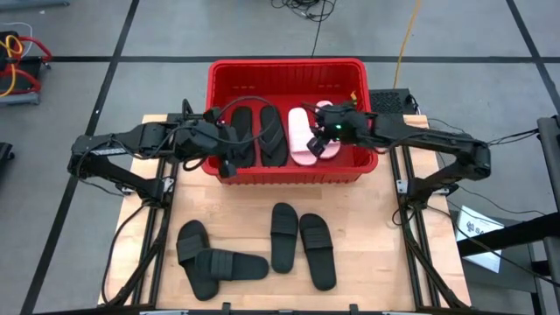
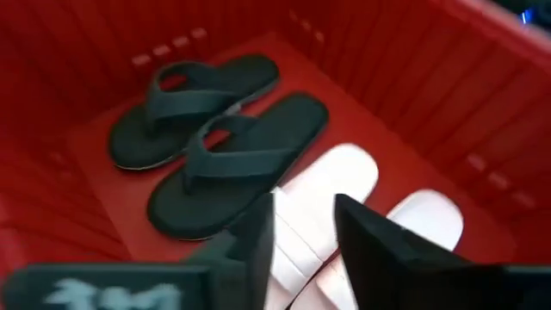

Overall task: Pick and place slides into bin
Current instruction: Put the black slide into the red bin

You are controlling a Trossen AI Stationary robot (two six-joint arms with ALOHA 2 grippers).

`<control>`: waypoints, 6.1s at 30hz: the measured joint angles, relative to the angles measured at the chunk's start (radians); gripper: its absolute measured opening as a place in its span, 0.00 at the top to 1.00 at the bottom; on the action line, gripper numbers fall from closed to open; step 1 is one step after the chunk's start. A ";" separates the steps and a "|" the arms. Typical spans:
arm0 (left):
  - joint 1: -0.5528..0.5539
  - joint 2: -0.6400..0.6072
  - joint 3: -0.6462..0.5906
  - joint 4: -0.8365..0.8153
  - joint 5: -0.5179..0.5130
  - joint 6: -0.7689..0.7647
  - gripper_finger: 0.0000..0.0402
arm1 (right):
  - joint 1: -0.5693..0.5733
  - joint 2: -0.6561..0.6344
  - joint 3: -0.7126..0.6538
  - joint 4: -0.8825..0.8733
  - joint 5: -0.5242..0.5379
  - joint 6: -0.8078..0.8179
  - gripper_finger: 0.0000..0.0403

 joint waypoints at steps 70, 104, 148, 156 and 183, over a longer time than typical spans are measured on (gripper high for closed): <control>-0.979 0.014 -0.738 0.376 0.132 -1.995 0.71 | 0.182 -0.223 0.000 -0.057 -0.183 -0.268 1.00; -0.906 0.014 -0.848 0.636 -0.048 -1.774 0.75 | 0.185 -0.223 0.000 -0.053 -0.180 -0.254 1.00; -0.904 0.006 -0.631 0.725 -0.050 -1.515 1.00 | 0.185 -0.223 0.000 -0.053 -0.179 -0.254 1.00; -0.879 0.006 -0.518 0.719 -0.077 -1.393 1.00 | 0.185 -0.223 0.000 -0.053 -0.179 -0.254 1.00; -0.608 0.006 0.004 0.182 -0.167 -1.136 1.00 | 0.186 -0.279 0.000 -0.054 -0.179 -0.490 1.00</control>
